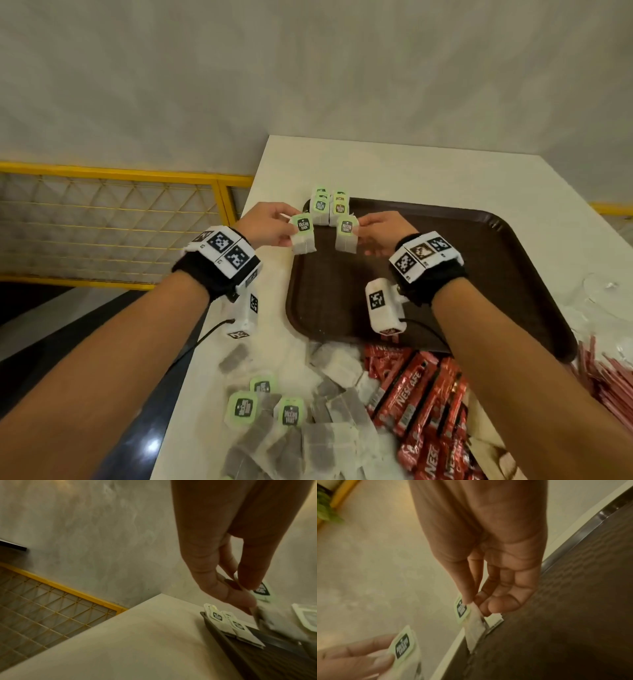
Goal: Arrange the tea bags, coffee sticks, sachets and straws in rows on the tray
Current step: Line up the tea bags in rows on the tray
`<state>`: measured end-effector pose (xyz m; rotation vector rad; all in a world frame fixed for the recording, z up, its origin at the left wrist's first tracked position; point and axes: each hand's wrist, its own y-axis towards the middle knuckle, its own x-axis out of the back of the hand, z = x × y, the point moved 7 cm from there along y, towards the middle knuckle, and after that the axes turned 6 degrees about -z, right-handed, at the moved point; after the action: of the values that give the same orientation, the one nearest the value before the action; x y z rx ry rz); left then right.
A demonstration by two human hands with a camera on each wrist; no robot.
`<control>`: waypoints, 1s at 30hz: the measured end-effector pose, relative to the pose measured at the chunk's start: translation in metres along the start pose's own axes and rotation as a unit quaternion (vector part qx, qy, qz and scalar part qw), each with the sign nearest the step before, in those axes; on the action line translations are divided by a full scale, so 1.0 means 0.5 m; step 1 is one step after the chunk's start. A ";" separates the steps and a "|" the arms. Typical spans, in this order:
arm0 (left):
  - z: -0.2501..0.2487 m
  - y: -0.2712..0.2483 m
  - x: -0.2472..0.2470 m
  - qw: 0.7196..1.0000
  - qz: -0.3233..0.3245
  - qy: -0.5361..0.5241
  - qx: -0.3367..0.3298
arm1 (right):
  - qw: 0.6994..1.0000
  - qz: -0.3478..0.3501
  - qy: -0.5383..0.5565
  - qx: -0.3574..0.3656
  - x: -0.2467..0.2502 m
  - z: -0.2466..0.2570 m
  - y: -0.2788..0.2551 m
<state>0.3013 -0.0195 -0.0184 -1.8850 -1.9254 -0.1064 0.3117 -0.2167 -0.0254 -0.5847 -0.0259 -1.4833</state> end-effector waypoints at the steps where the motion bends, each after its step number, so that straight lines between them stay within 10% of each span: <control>1: -0.003 0.019 -0.005 1.000 -0.003 0.009 0.003 | 1.000 -0.007 0.001 -0.006 -0.001 -0.003 0.020; 30: -0.037 0.181 -0.058 0.962 -0.116 0.227 -0.094 | 0.998 -0.052 -0.009 -0.034 -0.021 -0.020 0.205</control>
<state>0.3927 -0.0470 -0.0345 -1.5578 -1.8438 -0.7492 0.4030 -0.2132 -0.0740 -0.6601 -0.0201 -1.5851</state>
